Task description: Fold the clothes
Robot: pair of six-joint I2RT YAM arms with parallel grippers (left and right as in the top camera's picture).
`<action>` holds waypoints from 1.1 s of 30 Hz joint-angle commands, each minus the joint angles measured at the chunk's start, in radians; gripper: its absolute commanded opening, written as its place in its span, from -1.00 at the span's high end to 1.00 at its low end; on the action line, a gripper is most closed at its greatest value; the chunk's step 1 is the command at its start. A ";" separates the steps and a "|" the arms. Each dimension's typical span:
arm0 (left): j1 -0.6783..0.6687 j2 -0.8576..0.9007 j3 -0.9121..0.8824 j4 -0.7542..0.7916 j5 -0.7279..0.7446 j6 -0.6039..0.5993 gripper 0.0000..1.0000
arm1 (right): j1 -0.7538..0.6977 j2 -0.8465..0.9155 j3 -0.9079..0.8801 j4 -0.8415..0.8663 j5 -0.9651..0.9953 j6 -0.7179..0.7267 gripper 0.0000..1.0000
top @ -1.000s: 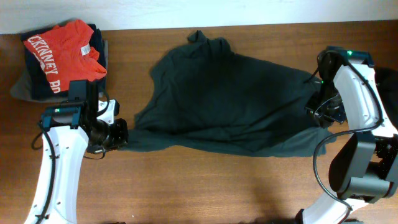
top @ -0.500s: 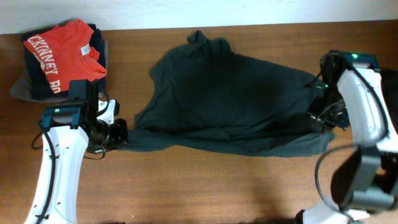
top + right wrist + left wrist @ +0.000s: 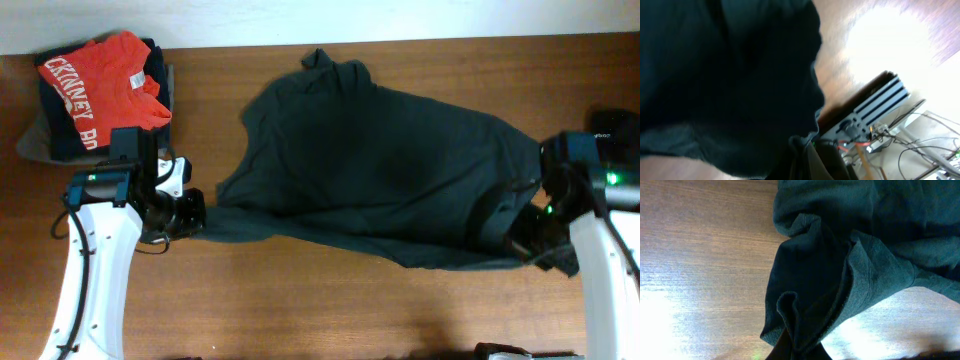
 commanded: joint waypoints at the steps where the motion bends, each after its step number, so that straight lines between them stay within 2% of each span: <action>1: -0.004 -0.013 0.014 0.021 -0.007 -0.006 0.99 | -0.001 -0.100 -0.027 -0.008 -0.049 0.013 0.92; 8: -0.004 -0.013 0.014 0.058 0.006 -0.006 0.99 | -0.001 -0.309 -0.027 -0.060 -0.050 0.012 0.92; 15: -0.004 -0.014 0.014 -0.018 0.002 0.007 0.99 | -0.001 -0.402 -0.029 -0.079 -0.113 -0.037 0.93; 17: -0.004 -0.014 0.014 -0.041 -0.047 0.008 0.99 | -0.001 -0.413 -0.028 -0.079 -0.105 -0.037 0.93; 25: -0.004 -0.063 0.040 -0.065 -0.053 0.006 0.99 | -0.001 -0.417 -0.023 -0.079 -0.086 -0.041 0.93; 33: -0.004 -0.103 0.161 -0.059 -0.053 0.005 0.99 | -0.001 -0.353 0.010 -0.071 -0.015 -0.041 0.92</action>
